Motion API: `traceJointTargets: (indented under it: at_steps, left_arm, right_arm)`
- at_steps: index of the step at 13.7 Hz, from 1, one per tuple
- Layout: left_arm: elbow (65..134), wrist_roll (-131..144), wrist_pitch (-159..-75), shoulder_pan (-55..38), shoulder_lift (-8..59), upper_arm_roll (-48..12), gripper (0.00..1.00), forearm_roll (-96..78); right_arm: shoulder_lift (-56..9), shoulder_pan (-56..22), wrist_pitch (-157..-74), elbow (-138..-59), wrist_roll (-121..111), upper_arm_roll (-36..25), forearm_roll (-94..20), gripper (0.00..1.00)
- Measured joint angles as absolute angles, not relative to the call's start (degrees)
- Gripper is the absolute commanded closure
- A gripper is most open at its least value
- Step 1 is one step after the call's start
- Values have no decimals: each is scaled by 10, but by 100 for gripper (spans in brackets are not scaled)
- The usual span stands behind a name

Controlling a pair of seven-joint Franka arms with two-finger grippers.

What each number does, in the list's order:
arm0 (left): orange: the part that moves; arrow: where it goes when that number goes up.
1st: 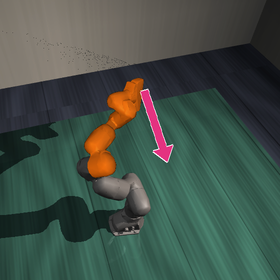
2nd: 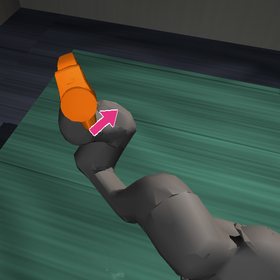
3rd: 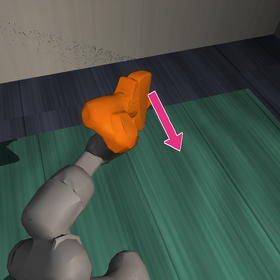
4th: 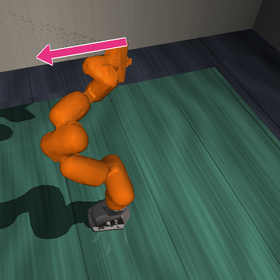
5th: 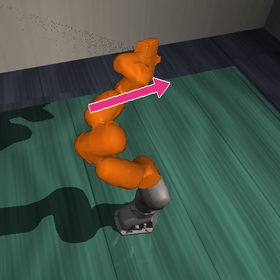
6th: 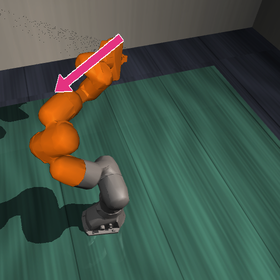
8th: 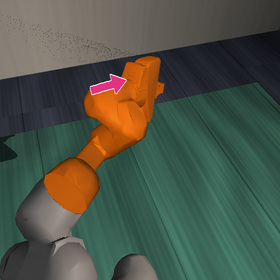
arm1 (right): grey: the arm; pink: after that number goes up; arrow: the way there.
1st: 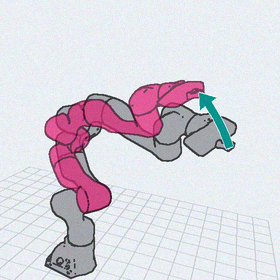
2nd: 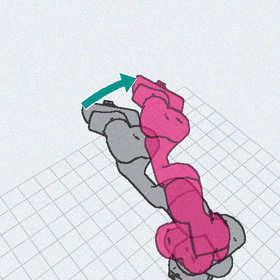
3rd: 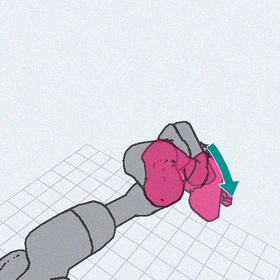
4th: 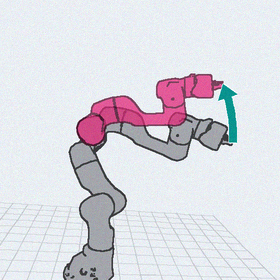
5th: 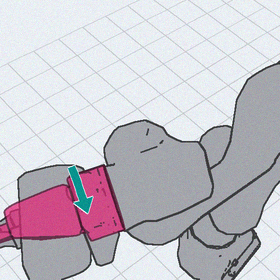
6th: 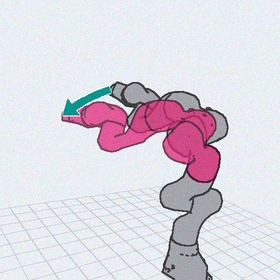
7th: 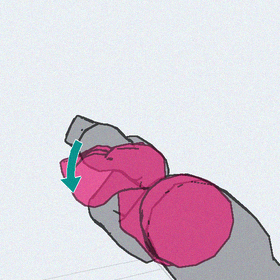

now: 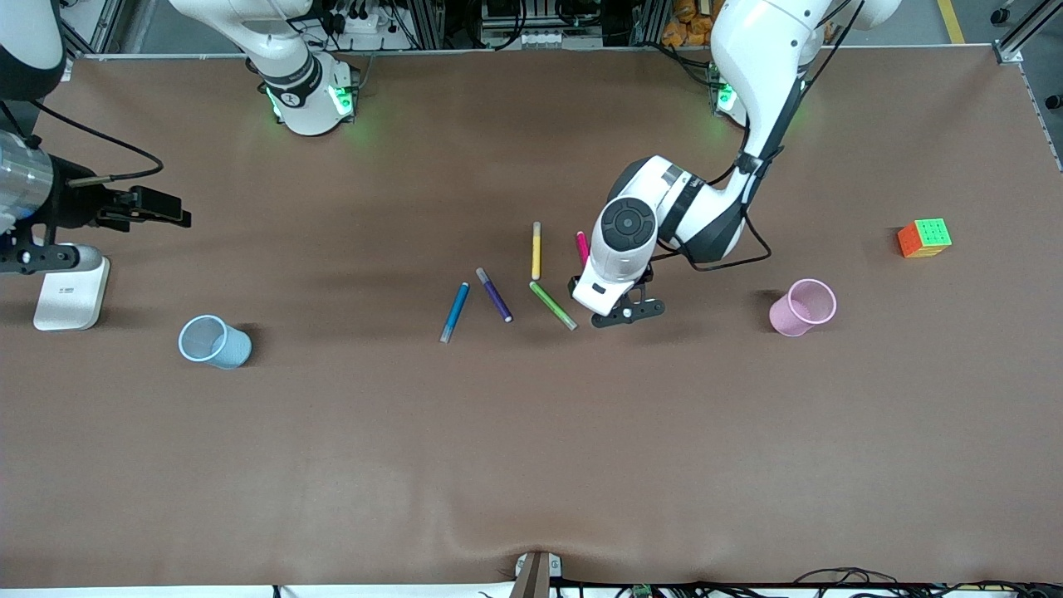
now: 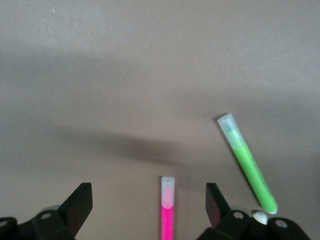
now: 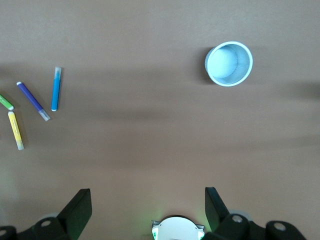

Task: Place pink and blue markers in matching cups
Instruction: 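Grasp the pink marker with the left gripper while the right gripper reaches the blue marker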

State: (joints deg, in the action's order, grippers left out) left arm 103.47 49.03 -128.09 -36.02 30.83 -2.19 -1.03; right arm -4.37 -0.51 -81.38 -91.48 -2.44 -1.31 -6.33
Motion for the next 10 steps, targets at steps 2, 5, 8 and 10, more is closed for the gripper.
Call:
traceJointTargets:
  at_steps: [2,5,8,10]
  left_arm:
    - [1044,508,-1292,-366,311,-22,4,-10]
    - [1046,529,-1308,-380,317,-23,15,-10]
    - [1050,542,-1338,-389,336,-23,24,-10]
    - [1050,552,-1351,-395,350,-23,28,-10]
  right_arm:
    - [-63,-22,-816,-916,-29,-13,-64,0]
    - [-92,-57,-853,-917,-28,-12,-64,0]
    - [-109,-81,-894,-917,-27,-12,-65,0]
    - [-116,-96,-914,-917,-14,-12,-67,0]
